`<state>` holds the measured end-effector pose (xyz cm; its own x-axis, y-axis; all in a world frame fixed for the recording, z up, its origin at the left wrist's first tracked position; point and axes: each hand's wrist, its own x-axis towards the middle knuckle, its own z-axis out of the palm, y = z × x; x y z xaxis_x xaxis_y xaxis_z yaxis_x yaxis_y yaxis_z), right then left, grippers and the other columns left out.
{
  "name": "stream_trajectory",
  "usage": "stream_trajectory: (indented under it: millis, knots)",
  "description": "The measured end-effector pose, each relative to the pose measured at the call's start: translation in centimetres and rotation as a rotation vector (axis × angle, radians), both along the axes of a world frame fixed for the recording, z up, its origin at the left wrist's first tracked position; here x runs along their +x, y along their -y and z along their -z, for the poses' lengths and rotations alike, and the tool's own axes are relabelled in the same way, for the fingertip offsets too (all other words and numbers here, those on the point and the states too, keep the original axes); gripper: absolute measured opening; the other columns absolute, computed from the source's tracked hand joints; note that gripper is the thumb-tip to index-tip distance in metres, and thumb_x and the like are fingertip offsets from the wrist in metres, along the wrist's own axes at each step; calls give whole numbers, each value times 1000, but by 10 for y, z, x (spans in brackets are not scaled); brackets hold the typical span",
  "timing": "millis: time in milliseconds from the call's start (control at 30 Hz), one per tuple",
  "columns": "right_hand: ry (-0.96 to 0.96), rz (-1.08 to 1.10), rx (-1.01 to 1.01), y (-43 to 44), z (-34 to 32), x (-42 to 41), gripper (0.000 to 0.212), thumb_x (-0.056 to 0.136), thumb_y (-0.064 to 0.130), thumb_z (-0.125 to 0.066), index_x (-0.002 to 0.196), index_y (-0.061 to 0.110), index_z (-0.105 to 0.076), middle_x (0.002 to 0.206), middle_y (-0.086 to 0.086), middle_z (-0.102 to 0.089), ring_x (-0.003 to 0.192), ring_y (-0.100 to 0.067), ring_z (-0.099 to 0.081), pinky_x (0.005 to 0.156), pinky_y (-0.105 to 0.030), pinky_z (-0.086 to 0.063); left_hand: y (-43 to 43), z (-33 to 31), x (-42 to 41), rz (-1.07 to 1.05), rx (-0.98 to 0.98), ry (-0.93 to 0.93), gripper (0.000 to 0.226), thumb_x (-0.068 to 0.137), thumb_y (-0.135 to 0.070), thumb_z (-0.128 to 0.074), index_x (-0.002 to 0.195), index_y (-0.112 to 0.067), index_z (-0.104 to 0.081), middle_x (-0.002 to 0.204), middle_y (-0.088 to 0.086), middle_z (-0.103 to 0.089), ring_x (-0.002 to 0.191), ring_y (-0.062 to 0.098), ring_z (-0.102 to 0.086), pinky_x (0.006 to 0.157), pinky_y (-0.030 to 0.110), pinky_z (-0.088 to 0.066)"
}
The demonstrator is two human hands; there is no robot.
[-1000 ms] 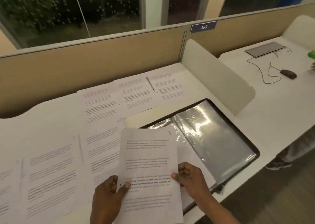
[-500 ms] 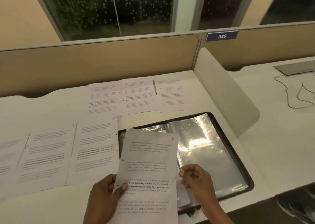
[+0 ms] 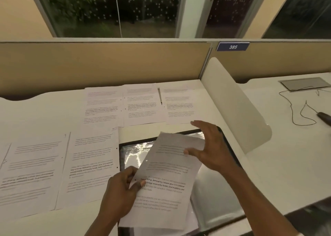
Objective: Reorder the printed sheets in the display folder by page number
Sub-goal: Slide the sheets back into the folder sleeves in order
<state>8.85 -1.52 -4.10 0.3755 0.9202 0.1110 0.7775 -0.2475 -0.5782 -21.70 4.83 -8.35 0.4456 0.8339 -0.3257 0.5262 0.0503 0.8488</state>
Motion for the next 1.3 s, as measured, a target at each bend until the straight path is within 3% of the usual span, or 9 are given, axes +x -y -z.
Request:
stream_trajectory:
  millis: [100,167,267,400,633,833,1000,1167,1300]
  knots:
    - [26,-131,-223,-23,-28,8,66,71,41,-95,129,33,-65,123,16,-70,110,-4,-62,97,-28,-48,-5,2,6,21,15,9,10,95,-22,-78,99,-28,-70,92,-21,-79,78,10,-78,68,40,-65]
    - [71,-231,-381,-39,-41,10,41,77,36,-91,112,30,-70,107,16,-73,95,-5,-64,73,-8,-41,-4,3,12,16,25,22,10,96,-20,-78,98,-27,-71,92,-22,-79,77,8,-77,65,37,-65]
    - [47,-350,-472,-59,-44,16,20,85,29,-87,97,21,-74,95,7,-75,86,-12,-65,62,-7,-41,-1,6,21,-13,2,56,10,96,-17,-77,96,-25,-70,92,-20,-79,78,9,-78,67,40,-65]
    - [-64,-465,-472,-86,-44,41,17,83,21,-88,88,29,-74,91,11,-76,85,-6,-68,70,-19,-50,7,9,40,-112,-65,90,8,95,-18,-79,95,-20,-71,92,-13,-81,82,12,-79,72,42,-66]
    - [140,-538,-418,-146,-49,128,24,82,25,-89,104,21,-79,100,6,-75,91,-12,-66,74,-26,-50,38,36,94,-328,-174,-15,17,91,-23,-83,88,-13,-70,77,-2,-79,67,17,-77,78,49,-64]
    - [228,-613,-417,-186,-43,196,27,81,27,-90,103,17,-78,101,0,-76,93,-21,-68,80,-36,-54,93,45,168,-492,-26,-476,29,93,-52,-73,76,-30,-63,71,-16,-68,69,4,-64,62,29,-51]
    - [231,-653,-430,-207,-43,236,26,79,24,-91,98,15,-76,92,0,-77,87,-23,-70,71,-32,-50,132,53,249,-305,212,-666,31,100,-60,-53,95,-30,-60,97,-13,-65,103,12,-62,84,32,-52]
    - [283,-665,-392,-225,-47,258,24,79,24,-92,83,21,-69,83,2,-69,83,-26,-64,67,-31,-45,147,93,318,-204,457,-668,44,92,-60,-65,106,-20,-72,117,3,-64,113,27,-59,91,42,-56]
    - [284,-634,-373,-245,-47,276,37,79,29,-92,107,8,-78,100,-10,-74,93,-32,-67,79,-40,-55,126,98,351,-230,416,-744,60,84,-68,-73,111,-14,-73,133,12,-63,122,34,-59,102,50,-54]
